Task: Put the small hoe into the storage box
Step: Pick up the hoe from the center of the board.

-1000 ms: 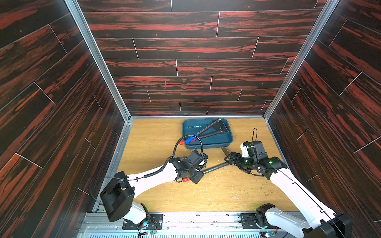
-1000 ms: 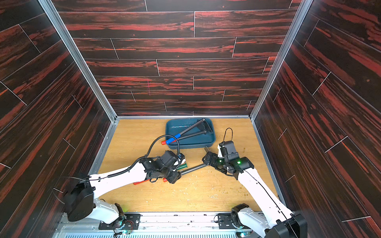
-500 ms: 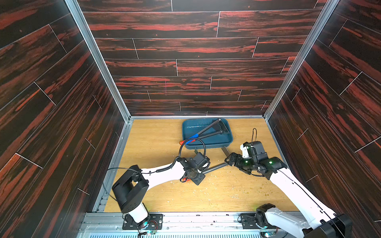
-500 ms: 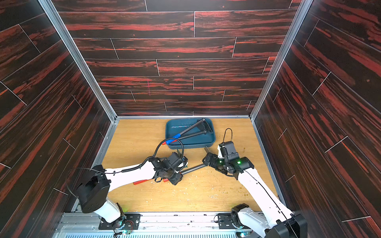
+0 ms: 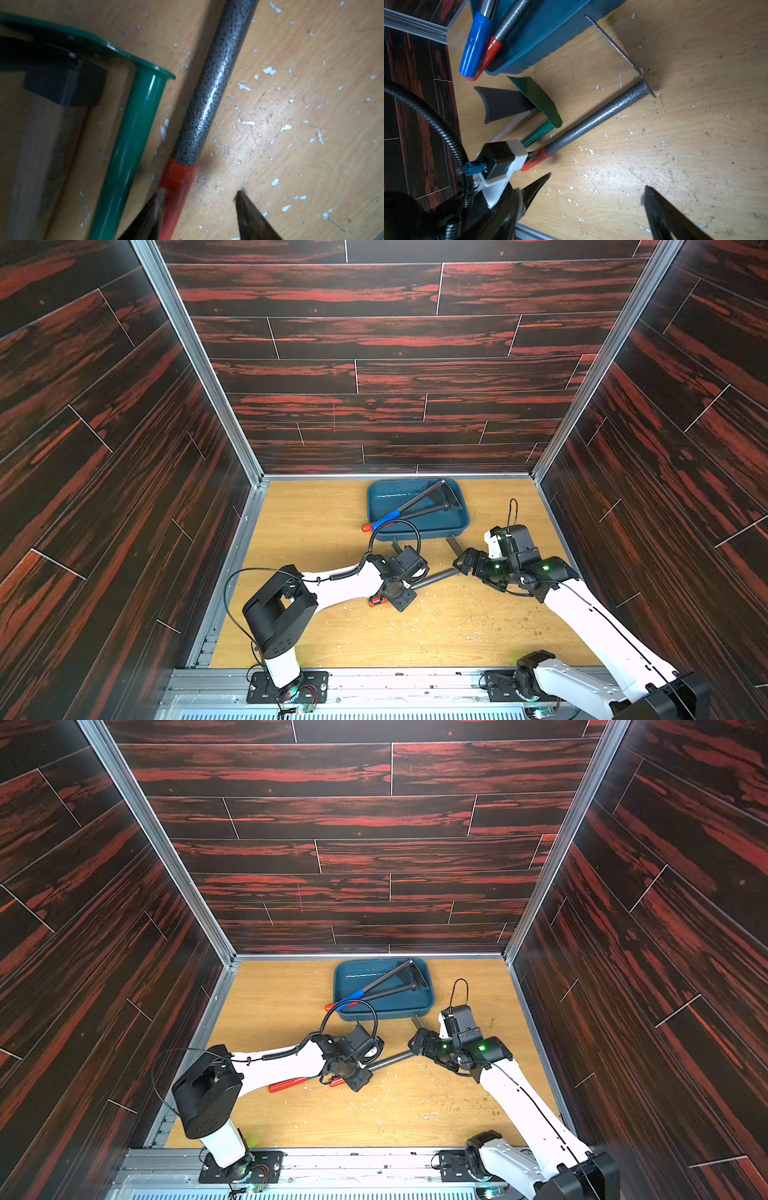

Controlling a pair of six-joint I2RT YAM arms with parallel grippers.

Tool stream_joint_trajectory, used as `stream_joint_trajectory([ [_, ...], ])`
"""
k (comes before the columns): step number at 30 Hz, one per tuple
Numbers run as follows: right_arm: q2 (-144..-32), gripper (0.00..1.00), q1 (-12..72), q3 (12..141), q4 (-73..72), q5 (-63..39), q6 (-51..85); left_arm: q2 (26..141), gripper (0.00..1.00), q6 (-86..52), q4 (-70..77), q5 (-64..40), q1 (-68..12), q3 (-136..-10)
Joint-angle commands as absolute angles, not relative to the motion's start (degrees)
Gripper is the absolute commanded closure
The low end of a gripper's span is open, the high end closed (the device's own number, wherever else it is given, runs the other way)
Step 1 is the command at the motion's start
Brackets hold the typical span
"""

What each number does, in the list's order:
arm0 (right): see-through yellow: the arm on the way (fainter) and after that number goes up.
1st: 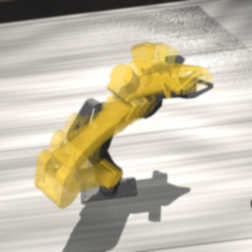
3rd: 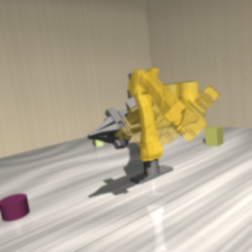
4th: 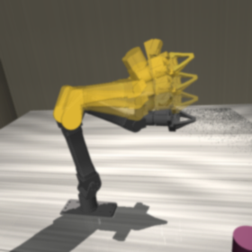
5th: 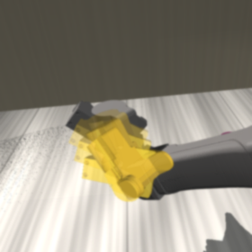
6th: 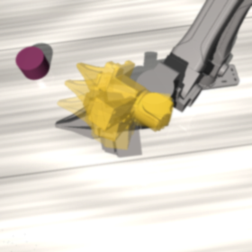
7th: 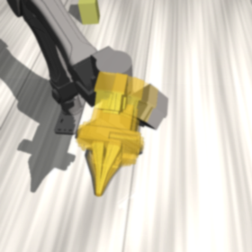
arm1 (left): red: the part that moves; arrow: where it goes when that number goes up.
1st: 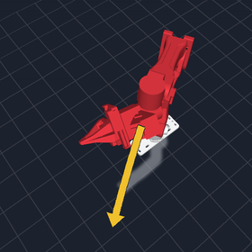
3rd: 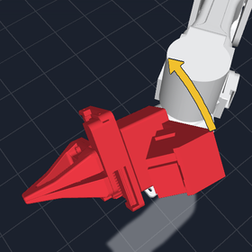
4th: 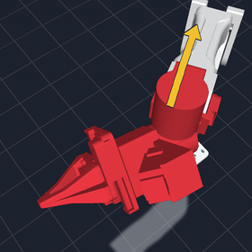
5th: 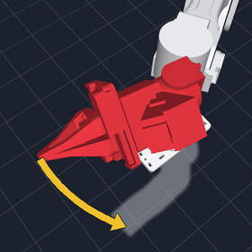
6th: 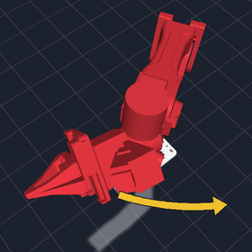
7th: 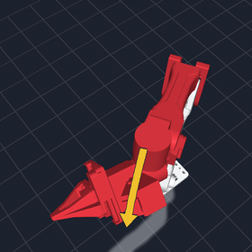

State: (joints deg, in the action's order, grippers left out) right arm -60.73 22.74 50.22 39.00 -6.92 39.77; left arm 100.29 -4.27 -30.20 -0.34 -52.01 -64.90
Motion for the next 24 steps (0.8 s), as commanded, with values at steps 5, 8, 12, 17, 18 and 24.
stream_joint_trajectory([
  [5, -60.4, 0.05, 22.5, 50.2, 38.6, -7.4, 39.1, 102.4, 0.41, -2.9, -32.4, 0.8, -51.0, -67.1],
  [8, -60.4, 0.05, 22.5, 50.5, 38.8, -7.2, 39.0, 103.9, 0.42, -2.6, -32.4, 0.2, -50.8, -67.6],
  [12, -60.2, 0.05, 22.5, 50.4, 38.8, -7.2, 39.1, 105.3, 0.43, -2.4, -34.4, -0.1, -50.5, -67.9],
  [17, -60.0, 0.05, 22.5, 50.0, 38.9, -7.3, 39.3, 106.4, 0.44, -2.6, -33.9, -1.0, -50.4, -68.5],
  [18, -60.1, 0.05, 22.5, 50.1, 39.0, -7.2, 39.2, 106.6, 0.45, -2.7, -33.7, -1.2, -50.4, -68.7],
  [24, -59.8, 0.05, 22.4, 50.6, 39.8, -6.6, 38.9, 108.9, 0.49, -2.5, -33.4, -2.6, -50.4, -71.3],
])
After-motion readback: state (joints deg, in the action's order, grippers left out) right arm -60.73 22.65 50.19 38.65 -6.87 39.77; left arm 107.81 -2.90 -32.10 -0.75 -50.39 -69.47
